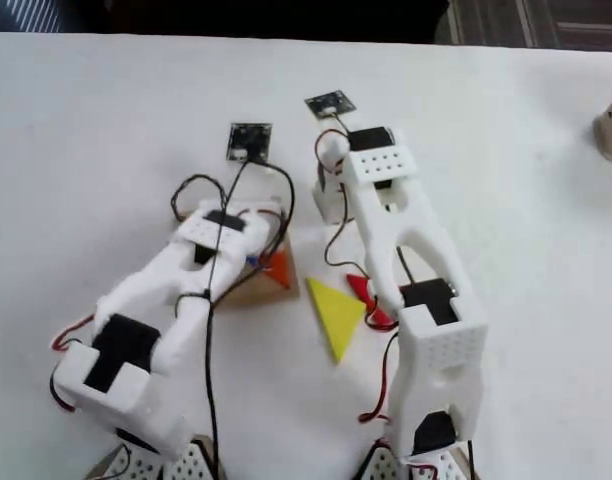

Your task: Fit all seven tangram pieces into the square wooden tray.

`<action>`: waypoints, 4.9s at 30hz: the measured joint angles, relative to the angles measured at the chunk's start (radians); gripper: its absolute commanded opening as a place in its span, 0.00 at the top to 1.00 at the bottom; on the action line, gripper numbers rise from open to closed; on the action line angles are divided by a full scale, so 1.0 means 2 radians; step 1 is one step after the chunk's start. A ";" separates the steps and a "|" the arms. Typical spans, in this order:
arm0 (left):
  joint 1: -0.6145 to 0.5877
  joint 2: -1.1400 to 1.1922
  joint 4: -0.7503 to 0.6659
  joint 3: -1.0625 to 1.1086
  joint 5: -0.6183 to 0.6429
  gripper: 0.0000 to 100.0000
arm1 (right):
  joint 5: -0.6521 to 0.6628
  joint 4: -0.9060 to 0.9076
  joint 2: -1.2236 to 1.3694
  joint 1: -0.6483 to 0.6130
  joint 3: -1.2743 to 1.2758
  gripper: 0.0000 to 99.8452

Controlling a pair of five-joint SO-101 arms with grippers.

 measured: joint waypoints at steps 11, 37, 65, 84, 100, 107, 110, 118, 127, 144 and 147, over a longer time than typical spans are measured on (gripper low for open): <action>-0.028 -0.062 0.024 0.060 0.000 0.98 | 0.000 0.000 0.000 0.000 0.000 0.98; -0.041 -0.252 0.048 0.221 -0.083 0.98 | 0.000 0.000 0.000 0.000 0.000 0.98; -0.017 -0.081 0.063 0.101 -0.087 0.98 | 0.000 -0.009 0.012 0.000 0.000 0.98; 0.010 -0.129 0.054 0.130 -0.088 0.98 | -0.044 -0.009 0.008 0.033 0.000 0.98; -0.091 -0.256 -0.028 0.188 -0.088 0.98 | -0.046 -0.009 0.007 0.032 0.000 0.98; -0.091 -0.181 -0.044 0.173 -0.088 0.98 | -0.046 -0.009 0.007 0.031 0.000 0.98; -0.091 -0.139 -0.044 0.154 -0.088 0.98 | -0.046 -0.009 0.007 0.032 0.000 0.98; -0.091 -0.104 -0.050 0.122 -0.088 0.98 | -0.046 -0.009 0.007 0.031 0.000 0.98; -0.089 -0.104 -0.049 0.122 -0.088 0.98 | -0.046 -0.009 0.007 0.031 0.000 0.98; -0.061 -0.104 -0.024 0.122 -0.088 0.98 | -0.046 -0.009 0.007 0.031 0.000 0.98; -0.061 -0.104 -0.024 0.122 -0.088 0.98 | -0.046 -0.009 0.007 0.031 0.000 0.98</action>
